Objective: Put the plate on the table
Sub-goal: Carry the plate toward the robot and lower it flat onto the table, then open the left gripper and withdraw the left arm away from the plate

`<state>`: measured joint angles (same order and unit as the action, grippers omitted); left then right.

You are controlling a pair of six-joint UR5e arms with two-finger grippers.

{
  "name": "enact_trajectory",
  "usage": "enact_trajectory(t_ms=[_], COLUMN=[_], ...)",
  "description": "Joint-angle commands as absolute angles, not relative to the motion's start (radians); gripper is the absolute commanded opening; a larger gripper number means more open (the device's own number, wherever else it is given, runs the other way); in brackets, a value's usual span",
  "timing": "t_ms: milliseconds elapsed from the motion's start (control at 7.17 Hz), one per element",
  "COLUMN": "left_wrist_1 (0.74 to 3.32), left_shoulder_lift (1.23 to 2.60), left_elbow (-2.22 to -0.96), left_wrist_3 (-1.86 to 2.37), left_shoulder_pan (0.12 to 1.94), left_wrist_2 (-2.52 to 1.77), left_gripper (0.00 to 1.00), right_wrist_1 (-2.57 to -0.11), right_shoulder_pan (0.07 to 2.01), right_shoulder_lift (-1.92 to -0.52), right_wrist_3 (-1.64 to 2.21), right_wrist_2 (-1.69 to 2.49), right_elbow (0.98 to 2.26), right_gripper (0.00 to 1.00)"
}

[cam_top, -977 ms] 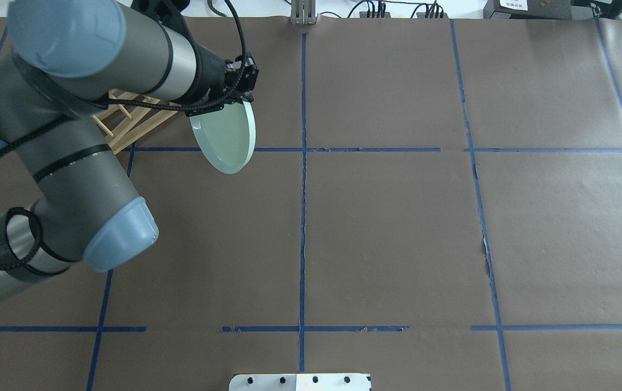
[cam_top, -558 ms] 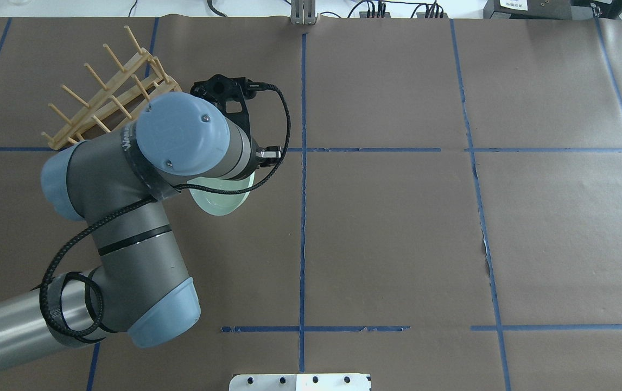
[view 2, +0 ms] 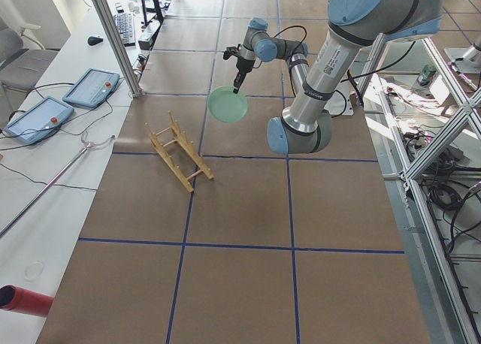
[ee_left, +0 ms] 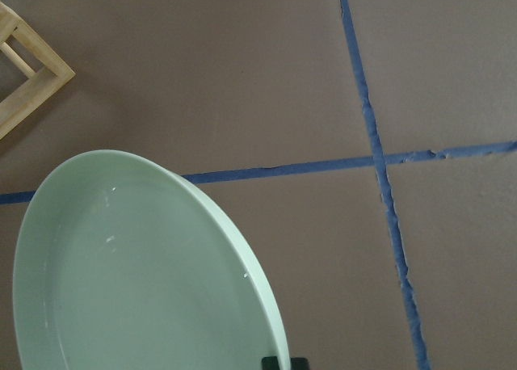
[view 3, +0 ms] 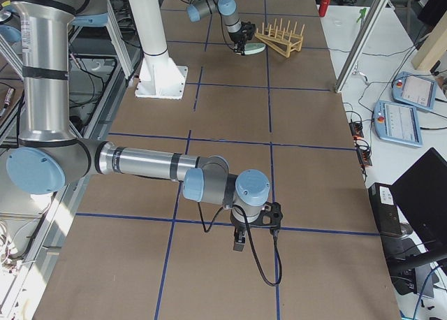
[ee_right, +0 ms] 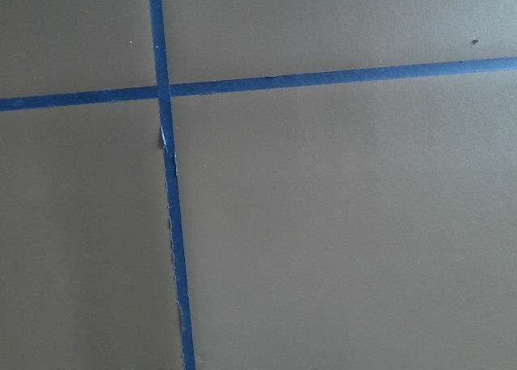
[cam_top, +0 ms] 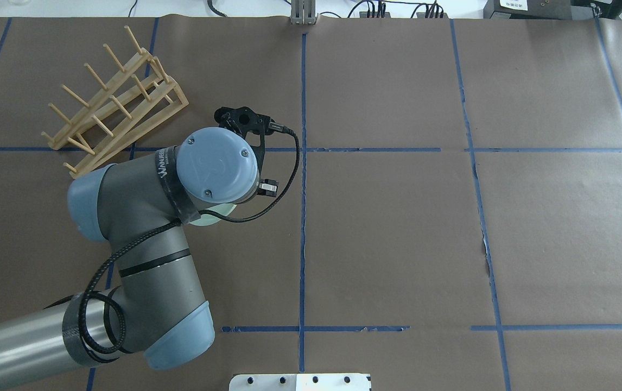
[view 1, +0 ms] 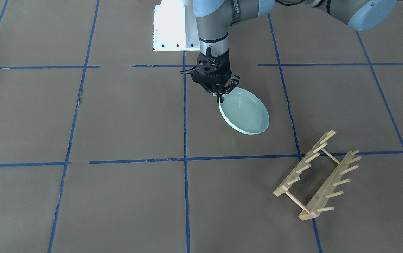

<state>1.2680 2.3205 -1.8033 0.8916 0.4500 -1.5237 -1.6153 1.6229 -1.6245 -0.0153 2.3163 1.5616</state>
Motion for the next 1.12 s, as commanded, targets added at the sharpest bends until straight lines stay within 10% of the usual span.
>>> enact_trajectory(t_ms=[0,977], left_wrist_1=[1.259,1.282], left_shoulder_lift=[2.324,2.321], left_elbow=[-1.799,-1.948], left_wrist_3=[0.845,0.861], left_shoulder_pan=[0.448,0.587], left_wrist_2=[-1.519,-1.711], left_gripper=[0.99,1.00], right_wrist_1=[-1.615,-1.615], right_shoulder_pan=[1.623,1.623], right_shoulder_lift=[-1.624,-1.624], right_wrist_3=[-0.015,-0.015], right_wrist_2=[2.316,2.316], right_elbow=[1.562,1.562], right_gripper=[1.00,1.00])
